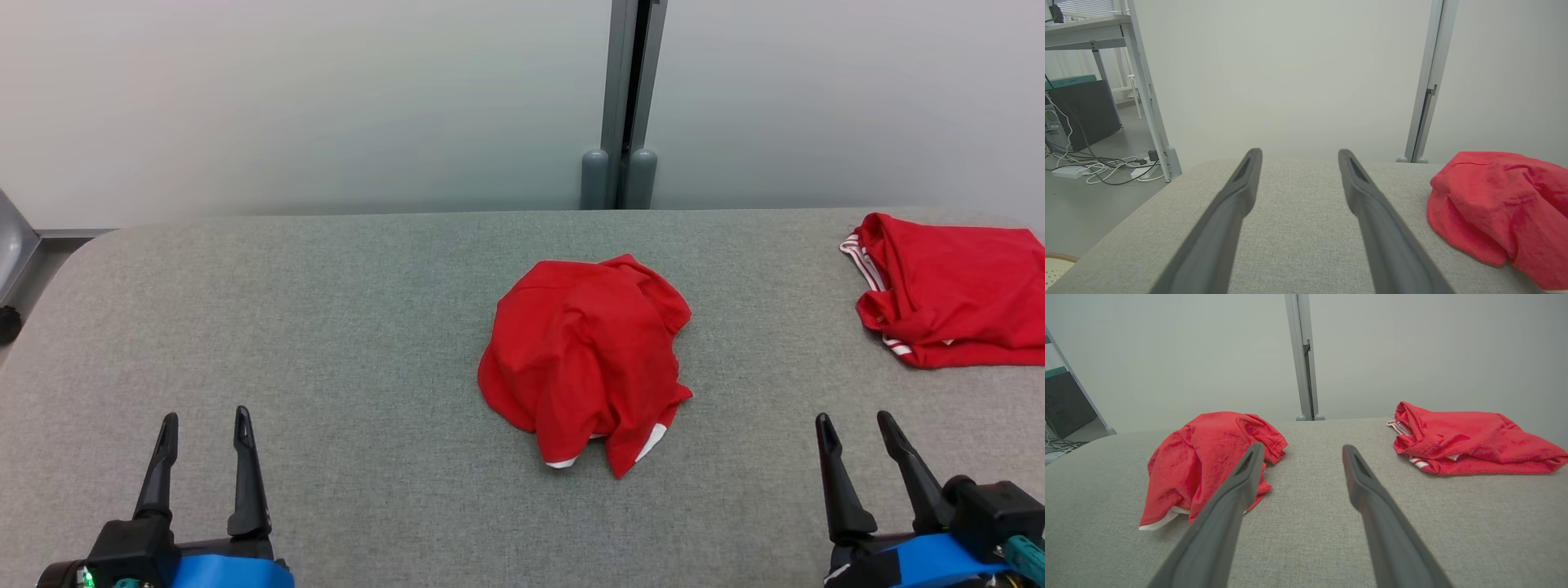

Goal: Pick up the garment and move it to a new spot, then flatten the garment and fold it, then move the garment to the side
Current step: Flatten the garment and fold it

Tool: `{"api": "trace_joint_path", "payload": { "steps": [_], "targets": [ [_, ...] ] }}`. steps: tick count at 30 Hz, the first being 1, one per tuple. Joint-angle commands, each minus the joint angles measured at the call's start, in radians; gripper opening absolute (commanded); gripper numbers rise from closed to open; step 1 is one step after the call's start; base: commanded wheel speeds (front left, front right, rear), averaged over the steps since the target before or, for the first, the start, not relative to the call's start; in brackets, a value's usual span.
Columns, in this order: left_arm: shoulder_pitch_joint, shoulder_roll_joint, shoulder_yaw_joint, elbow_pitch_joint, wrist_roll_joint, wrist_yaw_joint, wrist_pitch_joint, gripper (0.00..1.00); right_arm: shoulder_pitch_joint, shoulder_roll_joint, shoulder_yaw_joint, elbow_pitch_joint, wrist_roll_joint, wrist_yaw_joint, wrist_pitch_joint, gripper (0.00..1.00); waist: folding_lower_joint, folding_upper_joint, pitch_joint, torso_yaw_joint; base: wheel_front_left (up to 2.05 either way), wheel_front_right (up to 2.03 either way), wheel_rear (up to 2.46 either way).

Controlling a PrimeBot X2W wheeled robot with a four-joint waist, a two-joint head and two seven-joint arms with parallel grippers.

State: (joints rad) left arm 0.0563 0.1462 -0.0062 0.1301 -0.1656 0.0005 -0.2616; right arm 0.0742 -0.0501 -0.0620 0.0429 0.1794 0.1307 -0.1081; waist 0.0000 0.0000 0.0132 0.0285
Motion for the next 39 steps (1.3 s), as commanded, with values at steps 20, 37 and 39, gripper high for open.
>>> {"api": "trace_joint_path", "payload": {
  "steps": [20,37,39],
  "targets": [
    [-0.113,-0.043,-0.001,0.001,0.035,-0.04,-0.004,1.0,-0.415,-0.032,0.212,0.376,-0.061,0.0,0.024,1.0,0.0,0.0,0.113,0.084,0.0,0.0,0.0],
    [-0.15,-0.07,0.004,0.011,0.052,-0.054,-0.004,1.0,-0.545,-0.012,0.236,0.908,-0.109,0.0,-0.057,1.0,0.0,0.0,0.167,0.159,0.0,0.0,0.0],
    [-0.151,-0.07,0.006,0.012,0.053,-0.055,-0.004,1.0,-0.551,-0.006,0.26,0.949,-0.116,0.002,-0.057,0.98,0.0,0.0,0.165,0.16,0.0,0.0,0.0]
  ]
}}
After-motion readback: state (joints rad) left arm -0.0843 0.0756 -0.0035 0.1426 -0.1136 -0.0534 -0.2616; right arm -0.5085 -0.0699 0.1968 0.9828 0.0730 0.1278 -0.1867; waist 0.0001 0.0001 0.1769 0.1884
